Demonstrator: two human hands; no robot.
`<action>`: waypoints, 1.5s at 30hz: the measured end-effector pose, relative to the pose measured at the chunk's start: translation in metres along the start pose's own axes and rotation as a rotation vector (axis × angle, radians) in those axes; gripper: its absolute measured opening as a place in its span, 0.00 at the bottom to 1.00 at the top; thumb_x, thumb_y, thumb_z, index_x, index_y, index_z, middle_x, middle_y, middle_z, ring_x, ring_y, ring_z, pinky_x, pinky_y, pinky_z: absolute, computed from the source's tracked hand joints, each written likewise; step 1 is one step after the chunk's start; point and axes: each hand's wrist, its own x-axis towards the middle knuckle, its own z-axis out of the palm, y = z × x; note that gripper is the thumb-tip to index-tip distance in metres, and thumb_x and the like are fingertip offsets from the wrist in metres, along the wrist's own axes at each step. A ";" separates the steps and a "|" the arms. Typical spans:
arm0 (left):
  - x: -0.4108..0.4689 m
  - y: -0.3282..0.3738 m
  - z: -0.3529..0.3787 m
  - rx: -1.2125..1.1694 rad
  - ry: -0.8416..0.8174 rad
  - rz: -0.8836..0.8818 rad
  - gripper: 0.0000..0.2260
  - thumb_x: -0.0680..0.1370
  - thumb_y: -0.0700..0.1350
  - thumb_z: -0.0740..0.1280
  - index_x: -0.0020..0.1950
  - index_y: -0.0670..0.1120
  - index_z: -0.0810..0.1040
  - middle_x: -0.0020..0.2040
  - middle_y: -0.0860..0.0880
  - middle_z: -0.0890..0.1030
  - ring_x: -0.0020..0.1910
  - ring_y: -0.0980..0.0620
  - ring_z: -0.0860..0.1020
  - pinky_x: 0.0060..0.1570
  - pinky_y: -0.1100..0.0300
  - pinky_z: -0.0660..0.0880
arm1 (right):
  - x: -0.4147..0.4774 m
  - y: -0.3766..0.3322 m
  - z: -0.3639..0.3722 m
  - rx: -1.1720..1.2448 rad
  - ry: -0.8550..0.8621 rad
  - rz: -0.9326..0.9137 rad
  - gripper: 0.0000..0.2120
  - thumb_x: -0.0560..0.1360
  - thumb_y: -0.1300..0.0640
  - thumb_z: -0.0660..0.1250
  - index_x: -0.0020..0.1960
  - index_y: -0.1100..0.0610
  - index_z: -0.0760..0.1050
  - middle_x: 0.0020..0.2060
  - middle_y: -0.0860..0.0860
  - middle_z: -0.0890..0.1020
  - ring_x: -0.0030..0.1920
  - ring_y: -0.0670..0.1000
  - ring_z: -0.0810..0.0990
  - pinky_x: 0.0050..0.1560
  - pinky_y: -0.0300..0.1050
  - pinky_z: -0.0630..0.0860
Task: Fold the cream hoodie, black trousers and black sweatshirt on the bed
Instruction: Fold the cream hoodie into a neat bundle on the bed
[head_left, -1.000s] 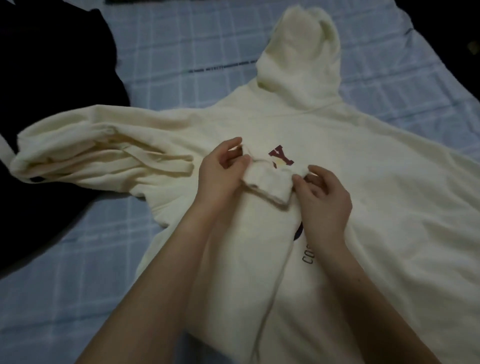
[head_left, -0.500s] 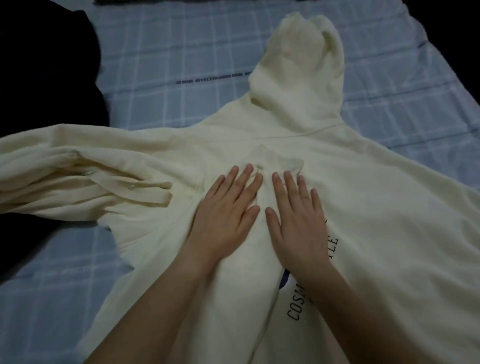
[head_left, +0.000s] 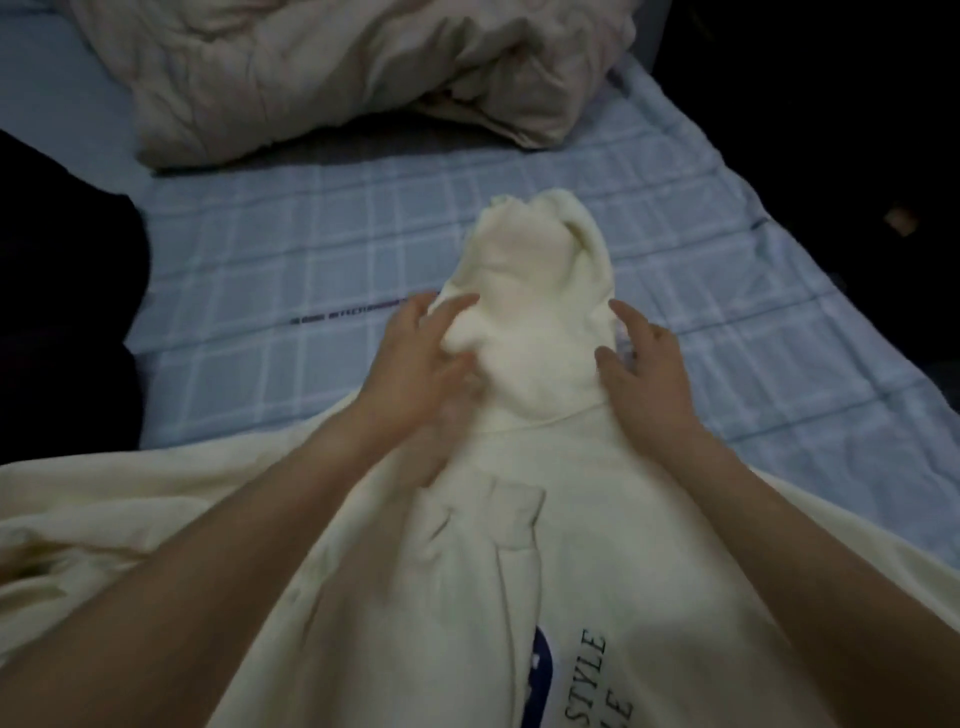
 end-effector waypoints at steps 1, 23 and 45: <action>0.018 -0.002 0.004 -0.040 0.016 -0.041 0.26 0.77 0.42 0.70 0.74 0.50 0.68 0.73 0.38 0.64 0.72 0.42 0.64 0.71 0.59 0.57 | 0.012 0.006 0.002 0.075 -0.008 0.030 0.26 0.79 0.54 0.65 0.76 0.46 0.64 0.55 0.55 0.73 0.52 0.53 0.74 0.54 0.44 0.68; -0.112 -0.025 -0.063 -0.517 -0.212 -0.167 0.16 0.73 0.31 0.72 0.54 0.49 0.80 0.39 0.53 0.81 0.37 0.53 0.78 0.38 0.68 0.75 | -0.174 -0.034 -0.005 0.357 -0.036 0.085 0.31 0.76 0.60 0.69 0.70 0.34 0.62 0.40 0.43 0.82 0.43 0.43 0.82 0.41 0.30 0.76; -0.023 0.003 -0.040 -0.674 -0.074 -0.175 0.14 0.74 0.33 0.68 0.53 0.50 0.84 0.48 0.57 0.82 0.37 0.66 0.78 0.40 0.74 0.74 | -0.086 -0.080 -0.024 0.431 0.162 0.154 0.20 0.73 0.64 0.68 0.60 0.43 0.78 0.53 0.49 0.84 0.49 0.45 0.82 0.39 0.29 0.74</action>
